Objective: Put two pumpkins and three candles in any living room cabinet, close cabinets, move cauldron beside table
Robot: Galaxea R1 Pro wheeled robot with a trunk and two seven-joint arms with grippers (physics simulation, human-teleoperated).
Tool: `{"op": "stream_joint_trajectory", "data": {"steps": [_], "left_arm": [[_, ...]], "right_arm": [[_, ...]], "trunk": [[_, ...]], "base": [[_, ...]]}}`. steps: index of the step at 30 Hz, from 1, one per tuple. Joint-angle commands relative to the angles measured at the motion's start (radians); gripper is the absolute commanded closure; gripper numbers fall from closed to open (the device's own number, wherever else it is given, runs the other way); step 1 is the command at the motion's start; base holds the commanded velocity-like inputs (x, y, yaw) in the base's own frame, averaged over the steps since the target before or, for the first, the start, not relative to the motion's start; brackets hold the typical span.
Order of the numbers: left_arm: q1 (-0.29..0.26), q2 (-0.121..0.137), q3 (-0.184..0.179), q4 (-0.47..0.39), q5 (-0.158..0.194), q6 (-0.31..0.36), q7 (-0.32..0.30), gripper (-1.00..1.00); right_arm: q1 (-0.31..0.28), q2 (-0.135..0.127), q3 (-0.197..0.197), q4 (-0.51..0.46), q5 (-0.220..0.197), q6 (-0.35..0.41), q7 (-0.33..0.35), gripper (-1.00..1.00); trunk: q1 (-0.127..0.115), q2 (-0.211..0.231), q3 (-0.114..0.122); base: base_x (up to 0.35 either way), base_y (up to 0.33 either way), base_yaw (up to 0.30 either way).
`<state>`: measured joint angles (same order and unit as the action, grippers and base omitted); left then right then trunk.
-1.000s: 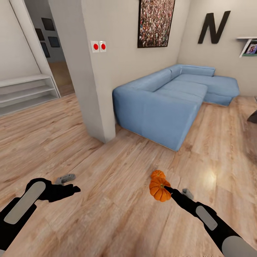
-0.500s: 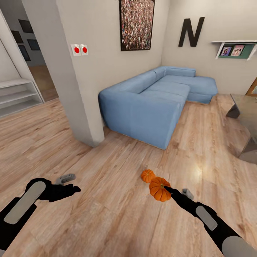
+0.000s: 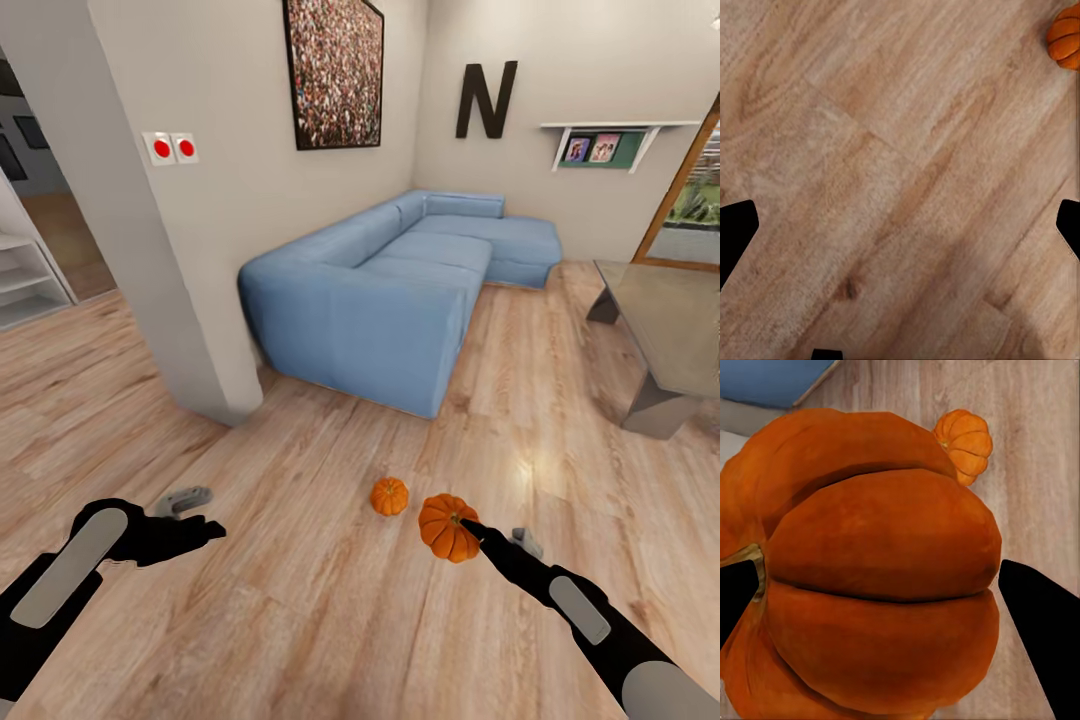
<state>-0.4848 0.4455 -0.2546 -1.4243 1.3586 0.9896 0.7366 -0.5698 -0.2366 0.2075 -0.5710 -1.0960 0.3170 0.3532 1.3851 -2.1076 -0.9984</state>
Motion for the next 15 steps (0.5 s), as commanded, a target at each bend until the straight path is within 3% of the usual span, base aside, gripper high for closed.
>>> {"op": "stream_joint_trajectory", "data": {"steps": [1, 8, 15], "left_arm": [[0.0, 0.001, -0.002, -0.001, 0.01, 0.0, 0.01, -1.0], [0.0, 0.001, -0.004, -0.002, 0.01, 0.0, 0.011, -1.0], [0.0, 0.001, -0.005, -0.002, 0.01, 0.0, 0.012, -1.0]], "right_arm": [[-0.001, -0.001, 0.004, 0.0, -0.011, 0.002, 0.0, 1.0], [-0.001, -0.001, 0.004, 0.0, -0.043, 0.003, 0.0, 1.0], [-0.001, -0.001, 0.005, 0.002, -0.048, 0.002, 0.0, 1.0]], "trunk": [[0.0, 0.0, -0.001], [0.0, 0.0, 0.0], [0.0, 0.0, -0.003]], "base": [[0.259, 0.0, -0.052], [0.136, 0.0, -0.015], [0.143, 0.0, 0.0]]}}
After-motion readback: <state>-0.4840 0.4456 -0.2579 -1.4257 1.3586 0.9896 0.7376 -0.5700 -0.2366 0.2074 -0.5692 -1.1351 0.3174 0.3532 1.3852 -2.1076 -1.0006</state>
